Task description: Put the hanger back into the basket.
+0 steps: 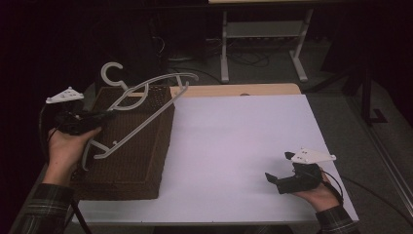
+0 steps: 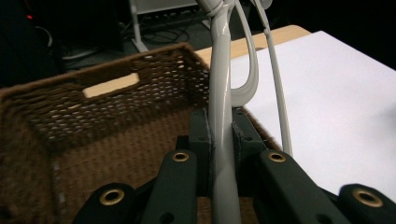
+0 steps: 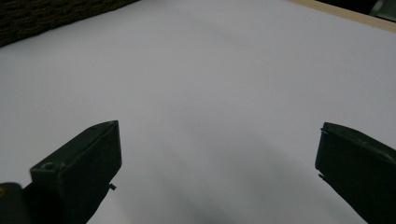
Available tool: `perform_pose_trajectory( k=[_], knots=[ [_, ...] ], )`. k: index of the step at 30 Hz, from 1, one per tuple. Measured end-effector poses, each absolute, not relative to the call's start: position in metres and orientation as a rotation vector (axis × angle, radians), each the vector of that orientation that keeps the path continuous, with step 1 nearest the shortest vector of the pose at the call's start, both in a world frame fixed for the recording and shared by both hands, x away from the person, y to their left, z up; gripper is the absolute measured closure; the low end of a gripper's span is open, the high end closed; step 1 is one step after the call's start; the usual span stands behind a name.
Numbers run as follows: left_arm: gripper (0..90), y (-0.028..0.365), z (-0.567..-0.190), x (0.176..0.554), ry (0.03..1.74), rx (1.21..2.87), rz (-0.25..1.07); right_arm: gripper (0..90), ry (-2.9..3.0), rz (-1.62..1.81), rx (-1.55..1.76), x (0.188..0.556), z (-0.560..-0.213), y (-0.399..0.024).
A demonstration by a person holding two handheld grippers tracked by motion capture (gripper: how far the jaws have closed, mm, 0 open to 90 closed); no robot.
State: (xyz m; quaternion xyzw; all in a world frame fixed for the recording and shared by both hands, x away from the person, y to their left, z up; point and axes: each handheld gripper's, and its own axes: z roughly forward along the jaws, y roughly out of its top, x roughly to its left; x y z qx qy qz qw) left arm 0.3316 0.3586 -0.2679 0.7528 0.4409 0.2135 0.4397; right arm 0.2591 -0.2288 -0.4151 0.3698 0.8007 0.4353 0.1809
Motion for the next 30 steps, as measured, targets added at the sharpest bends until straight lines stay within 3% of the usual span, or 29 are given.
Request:
perform_pose_trajectory(
  k=[11,30],
  knots=[
    [81.7,0.406,-0.279,0.324,1.184,1.847,0.591,0.0,2.257,1.213,1.068,0.262,-0.418,-0.232],
    [81.5,0.434,-0.306,0.328,1.234,1.910,0.607,0.0,2.228,1.196,1.107,0.263,-0.417,-0.226]
  ],
)
